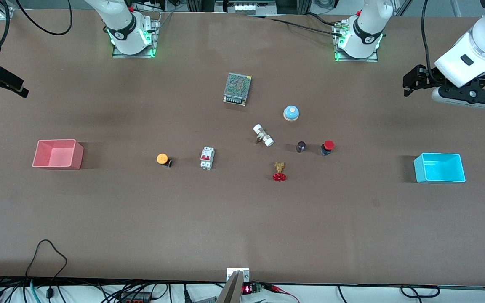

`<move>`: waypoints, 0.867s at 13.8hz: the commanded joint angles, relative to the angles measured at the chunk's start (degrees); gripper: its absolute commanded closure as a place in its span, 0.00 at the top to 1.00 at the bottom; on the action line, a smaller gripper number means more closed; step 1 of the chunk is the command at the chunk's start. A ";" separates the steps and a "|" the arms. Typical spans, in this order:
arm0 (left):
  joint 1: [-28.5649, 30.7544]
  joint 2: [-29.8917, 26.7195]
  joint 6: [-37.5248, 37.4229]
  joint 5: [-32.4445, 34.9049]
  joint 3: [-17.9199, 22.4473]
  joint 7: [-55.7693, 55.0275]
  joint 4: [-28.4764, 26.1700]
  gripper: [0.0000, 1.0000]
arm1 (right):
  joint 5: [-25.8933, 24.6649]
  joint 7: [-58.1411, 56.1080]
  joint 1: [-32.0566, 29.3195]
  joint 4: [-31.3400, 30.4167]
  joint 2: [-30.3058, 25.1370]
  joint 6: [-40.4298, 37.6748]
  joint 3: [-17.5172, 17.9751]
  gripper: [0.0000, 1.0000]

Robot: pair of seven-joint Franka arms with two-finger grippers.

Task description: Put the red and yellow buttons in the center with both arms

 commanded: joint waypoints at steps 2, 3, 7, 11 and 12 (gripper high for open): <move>-0.61 1.22 0.31 -0.49 0.84 -0.92 2.06 1.00 | -0.26 -0.60 -0.07 0.08 -0.43 -1.03 0.25 1.00; -0.61 1.14 0.22 -0.49 0.58 -0.92 2.06 1.00 | -0.26 -0.43 -0.07 0.08 -0.43 -1.03 0.25 1.00; -0.61 1.05 -0.21 -0.49 0.13 -1.28 2.15 1.00 | -0.52 -0.60 -0.07 0.08 -0.87 -1.82 0.25 1.00; -0.61 0.96 -0.39 -0.40 0.13 -1.19 2.24 1.00 | -0.52 -0.51 -0.07 0.08 -0.87 -1.74 0.25 1.00; -0.61 0.96 -0.39 -0.40 0.13 -1.19 2.24 1.00 | -0.52 -0.51 -0.07 0.08 -0.87 -1.74 0.25 1.00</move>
